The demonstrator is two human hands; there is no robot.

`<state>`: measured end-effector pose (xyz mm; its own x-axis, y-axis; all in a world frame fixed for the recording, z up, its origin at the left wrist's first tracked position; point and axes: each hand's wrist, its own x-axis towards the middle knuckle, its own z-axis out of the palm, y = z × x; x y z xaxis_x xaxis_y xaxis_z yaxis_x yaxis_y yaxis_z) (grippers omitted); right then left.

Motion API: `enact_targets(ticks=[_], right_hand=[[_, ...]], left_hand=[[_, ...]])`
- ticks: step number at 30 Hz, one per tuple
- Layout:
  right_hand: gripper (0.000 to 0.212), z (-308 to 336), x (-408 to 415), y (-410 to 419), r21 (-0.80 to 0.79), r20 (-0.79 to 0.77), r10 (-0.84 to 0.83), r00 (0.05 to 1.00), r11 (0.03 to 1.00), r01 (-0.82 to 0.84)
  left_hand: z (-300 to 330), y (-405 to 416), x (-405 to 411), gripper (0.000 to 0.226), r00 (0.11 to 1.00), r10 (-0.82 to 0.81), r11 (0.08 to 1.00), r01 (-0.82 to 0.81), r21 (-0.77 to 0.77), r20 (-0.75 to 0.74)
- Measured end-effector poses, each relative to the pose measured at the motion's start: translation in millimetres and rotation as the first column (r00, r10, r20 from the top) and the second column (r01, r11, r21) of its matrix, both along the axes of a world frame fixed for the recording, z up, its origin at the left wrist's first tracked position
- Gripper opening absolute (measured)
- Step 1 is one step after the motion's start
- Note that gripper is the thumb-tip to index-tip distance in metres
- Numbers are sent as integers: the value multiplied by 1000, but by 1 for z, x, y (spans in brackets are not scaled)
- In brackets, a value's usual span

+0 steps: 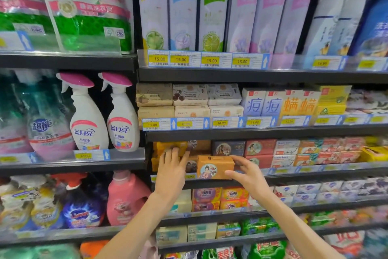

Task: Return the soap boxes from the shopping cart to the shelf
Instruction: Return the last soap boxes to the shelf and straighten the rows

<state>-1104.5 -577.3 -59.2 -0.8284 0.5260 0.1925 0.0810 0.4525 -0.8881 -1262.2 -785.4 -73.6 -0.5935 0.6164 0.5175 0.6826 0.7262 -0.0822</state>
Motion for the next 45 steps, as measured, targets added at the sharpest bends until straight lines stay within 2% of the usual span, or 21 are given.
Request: enact_targets(ticks=[8,14,17,25,40,43,45], right_hand=[[49,0,-17,-12,13,-14,3,1000,1000,-3],[54,3,-31,-22,34,-49,-19,999,999,21],[49,6,-38,-31,45,-88,-46,995,998,50],[42,12,-54,-55,189,-182,-174,968,960,208],[41,1,-81,-73,355,-227,-374,899,828,434],[35,-8,-72,-84,531,-284,-275,919,753,389],[29,-20,-67,-91,723,-256,-128,958,632,278]], left_hand=[[-12,-11,-14,54,1000,-22,992,21,126,2],[-19,-24,-16,50,998,-58,987,56,149,7],[-22,-31,-16,52,997,-74,984,66,163,39],[-21,-38,-23,52,990,-119,983,108,148,72],[-24,-41,-26,50,983,-166,976,152,157,79],[-24,-42,-27,51,984,-160,977,147,153,79],[-25,-42,-27,51,984,-162,977,151,149,70]])
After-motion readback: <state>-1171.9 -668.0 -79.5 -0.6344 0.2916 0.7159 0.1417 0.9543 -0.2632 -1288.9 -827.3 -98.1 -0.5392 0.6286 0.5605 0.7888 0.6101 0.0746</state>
